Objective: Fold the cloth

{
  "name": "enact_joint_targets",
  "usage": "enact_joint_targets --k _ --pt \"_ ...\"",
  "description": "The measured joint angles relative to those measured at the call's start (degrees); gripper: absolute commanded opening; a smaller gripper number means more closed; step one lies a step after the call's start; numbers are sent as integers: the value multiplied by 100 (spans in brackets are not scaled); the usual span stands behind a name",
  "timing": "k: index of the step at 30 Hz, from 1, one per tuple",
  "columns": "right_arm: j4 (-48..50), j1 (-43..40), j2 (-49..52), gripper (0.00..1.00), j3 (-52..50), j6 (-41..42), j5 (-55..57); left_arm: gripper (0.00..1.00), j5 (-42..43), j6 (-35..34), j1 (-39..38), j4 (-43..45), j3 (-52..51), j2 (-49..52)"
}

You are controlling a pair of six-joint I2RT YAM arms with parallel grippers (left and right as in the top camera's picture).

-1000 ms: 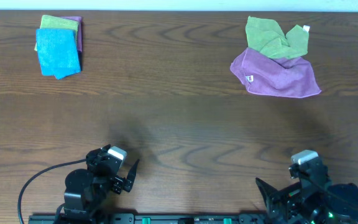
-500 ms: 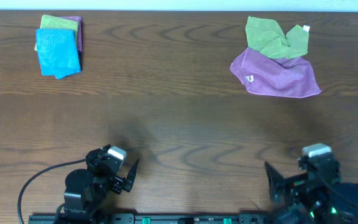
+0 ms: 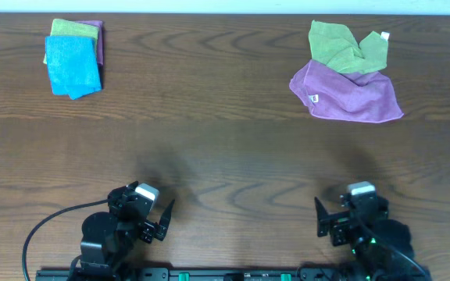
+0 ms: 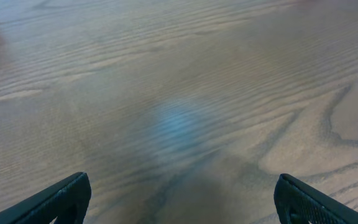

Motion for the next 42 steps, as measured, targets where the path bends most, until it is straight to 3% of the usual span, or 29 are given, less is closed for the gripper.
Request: enact_joint_targets --k 12,42 --pt "26 0 -76 99 -662 -37 -168 95 2 0 0 0 0 -2" --pt "46 0 -76 99 -664 -37 -170 95 2 0 0 0 0 -2"
